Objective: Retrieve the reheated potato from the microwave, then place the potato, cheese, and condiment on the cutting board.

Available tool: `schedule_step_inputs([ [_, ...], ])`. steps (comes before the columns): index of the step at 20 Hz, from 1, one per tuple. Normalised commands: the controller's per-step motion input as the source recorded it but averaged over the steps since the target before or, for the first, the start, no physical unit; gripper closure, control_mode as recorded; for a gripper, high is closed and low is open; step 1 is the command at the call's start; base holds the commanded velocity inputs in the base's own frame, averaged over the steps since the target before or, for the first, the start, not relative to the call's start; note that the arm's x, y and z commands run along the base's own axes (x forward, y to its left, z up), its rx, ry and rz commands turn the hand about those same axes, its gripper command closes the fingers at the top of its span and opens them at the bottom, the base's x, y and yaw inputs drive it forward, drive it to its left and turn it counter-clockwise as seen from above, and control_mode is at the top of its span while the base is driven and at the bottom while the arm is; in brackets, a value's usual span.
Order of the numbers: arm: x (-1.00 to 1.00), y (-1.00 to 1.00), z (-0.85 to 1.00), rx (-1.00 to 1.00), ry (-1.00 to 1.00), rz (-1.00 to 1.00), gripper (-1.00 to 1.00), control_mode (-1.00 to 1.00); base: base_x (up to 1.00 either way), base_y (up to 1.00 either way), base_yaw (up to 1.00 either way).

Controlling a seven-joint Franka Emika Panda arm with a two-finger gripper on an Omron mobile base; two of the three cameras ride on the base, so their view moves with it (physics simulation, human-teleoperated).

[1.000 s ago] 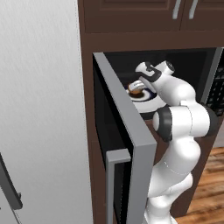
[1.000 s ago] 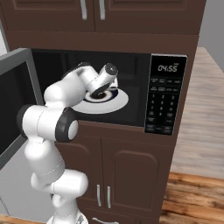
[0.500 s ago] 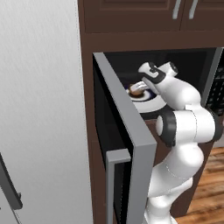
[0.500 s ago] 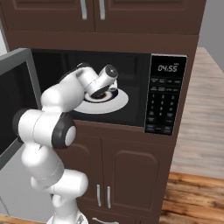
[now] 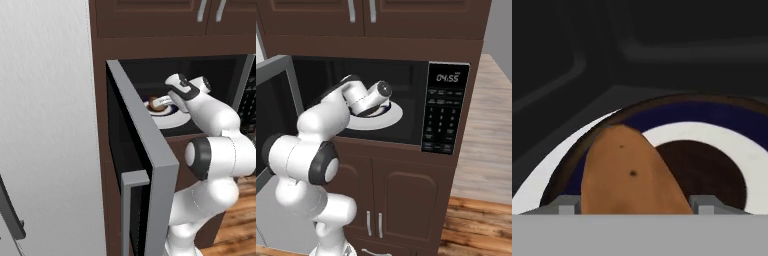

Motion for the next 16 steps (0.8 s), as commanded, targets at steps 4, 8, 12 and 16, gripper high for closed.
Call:
schedule_step_inputs([
  [4,-0.27,0.0,0.27,0.06,0.0,0.0,1.0,-1.0,0.0,0.0,0.0],
  [8,-0.37,0.0,0.22,0.03,-0.02,0.0,1.0,-1.0,0.0,0.0,0.0],
  [12,-0.37,0.0,0.3,0.01,0.0,0.0,1.0,-1.0,0.0,0.0,0.0],
  [16,-0.5,0.0,0.21,0.0,0.0,0.0,1.0,-1.0,0.0,0.0,0.0],
])
